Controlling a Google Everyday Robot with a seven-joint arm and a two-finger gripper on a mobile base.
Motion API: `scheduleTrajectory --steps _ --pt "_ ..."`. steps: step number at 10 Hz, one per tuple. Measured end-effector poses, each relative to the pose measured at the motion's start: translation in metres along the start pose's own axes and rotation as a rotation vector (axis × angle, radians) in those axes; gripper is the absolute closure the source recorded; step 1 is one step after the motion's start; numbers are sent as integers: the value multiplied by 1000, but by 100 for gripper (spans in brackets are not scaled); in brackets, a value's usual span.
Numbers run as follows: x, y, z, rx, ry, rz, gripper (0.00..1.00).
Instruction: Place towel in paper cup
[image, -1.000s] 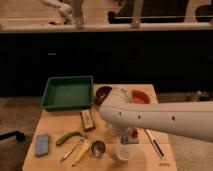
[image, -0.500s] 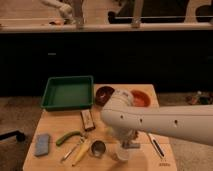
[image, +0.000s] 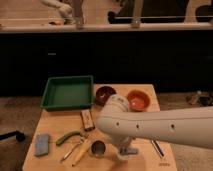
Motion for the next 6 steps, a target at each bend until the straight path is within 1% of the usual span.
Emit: scheduleTrajectory --steps 2,6 --pt "-6 -1 5 -3 -9 -8 100" --pt "-9 -13 17 -9 -36 -36 100"
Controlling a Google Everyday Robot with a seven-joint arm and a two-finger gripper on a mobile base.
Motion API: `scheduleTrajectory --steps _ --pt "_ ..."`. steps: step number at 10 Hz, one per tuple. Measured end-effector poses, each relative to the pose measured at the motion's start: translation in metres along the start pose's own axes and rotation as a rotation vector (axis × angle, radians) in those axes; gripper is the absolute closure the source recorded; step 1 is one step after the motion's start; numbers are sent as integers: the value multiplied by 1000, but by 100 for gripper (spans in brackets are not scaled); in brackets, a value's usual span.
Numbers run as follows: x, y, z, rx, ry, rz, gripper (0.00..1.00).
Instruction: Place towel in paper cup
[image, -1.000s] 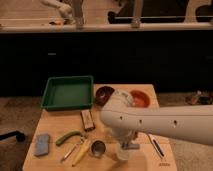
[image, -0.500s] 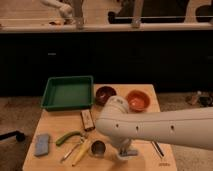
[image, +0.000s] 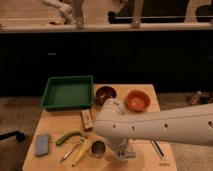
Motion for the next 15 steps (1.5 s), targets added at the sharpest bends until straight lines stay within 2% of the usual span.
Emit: scheduleTrajectory --steps 5,12,13,15 --pt "4 -8 3 11 -7 -19 100" --pt "13 0 6 50 -5 -34 100" --pt "13 1 7 51 -5 -33 99" --pt "13 0 6 51 -5 -36 83"
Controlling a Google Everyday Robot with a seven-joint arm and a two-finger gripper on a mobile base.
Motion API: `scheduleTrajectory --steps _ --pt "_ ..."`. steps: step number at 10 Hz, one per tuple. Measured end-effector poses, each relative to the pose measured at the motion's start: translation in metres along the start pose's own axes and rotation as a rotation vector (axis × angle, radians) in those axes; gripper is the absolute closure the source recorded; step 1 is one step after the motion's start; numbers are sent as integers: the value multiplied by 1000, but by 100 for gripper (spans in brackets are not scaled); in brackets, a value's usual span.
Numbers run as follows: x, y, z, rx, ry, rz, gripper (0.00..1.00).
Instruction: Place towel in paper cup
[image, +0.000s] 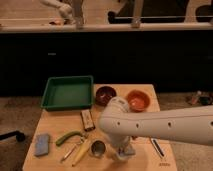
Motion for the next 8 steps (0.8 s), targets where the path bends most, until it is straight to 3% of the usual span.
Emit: scheduleTrajectory --steps 6,8 --pt "0 0 0 0 0 1 24" --pt "0 0 1 0 -2 1 20"
